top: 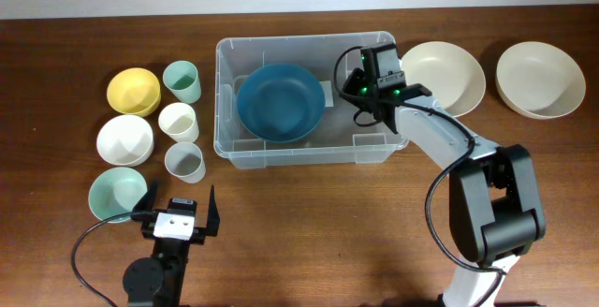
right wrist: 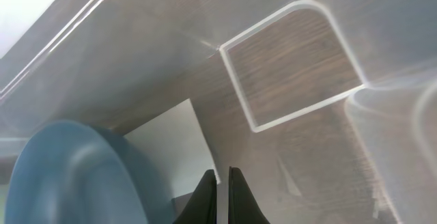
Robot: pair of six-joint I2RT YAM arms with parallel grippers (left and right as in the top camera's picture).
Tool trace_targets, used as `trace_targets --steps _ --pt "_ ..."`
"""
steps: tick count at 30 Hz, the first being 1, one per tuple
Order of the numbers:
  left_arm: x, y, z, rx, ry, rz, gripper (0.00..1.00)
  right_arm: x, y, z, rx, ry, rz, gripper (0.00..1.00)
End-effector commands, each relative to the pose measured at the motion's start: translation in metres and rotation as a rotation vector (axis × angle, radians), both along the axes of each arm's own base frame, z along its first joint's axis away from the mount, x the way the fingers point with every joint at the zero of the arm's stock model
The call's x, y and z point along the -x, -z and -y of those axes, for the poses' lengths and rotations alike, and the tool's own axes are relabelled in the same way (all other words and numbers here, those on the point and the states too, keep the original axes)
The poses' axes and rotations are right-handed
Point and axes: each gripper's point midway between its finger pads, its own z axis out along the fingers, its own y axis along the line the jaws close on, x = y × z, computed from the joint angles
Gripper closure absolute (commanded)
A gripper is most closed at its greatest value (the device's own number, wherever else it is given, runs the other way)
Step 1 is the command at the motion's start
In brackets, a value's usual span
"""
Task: Pack container
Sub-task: 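Raise the right gripper out of the bin and move it right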
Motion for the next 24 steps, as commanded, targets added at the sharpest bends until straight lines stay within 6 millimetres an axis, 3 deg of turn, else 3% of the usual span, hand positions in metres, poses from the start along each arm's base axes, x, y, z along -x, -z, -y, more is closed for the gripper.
trace_targets --steps 1,13,24 --pt "0.0 0.003 -0.002 -0.005 -0.007 -0.009 0.0 -0.003 0.006 -0.008 0.015 -0.015 -0.001 0.96" --pt "0.0 0.003 -0.002 -0.005 -0.007 -0.009 0.0 0.0 0.016 -0.014 0.015 -0.03 -0.024 0.96" --pt "0.0 0.003 -0.002 -0.005 -0.007 -0.009 0.0 0.006 0.015 -0.033 0.013 -0.069 -0.014 0.96"
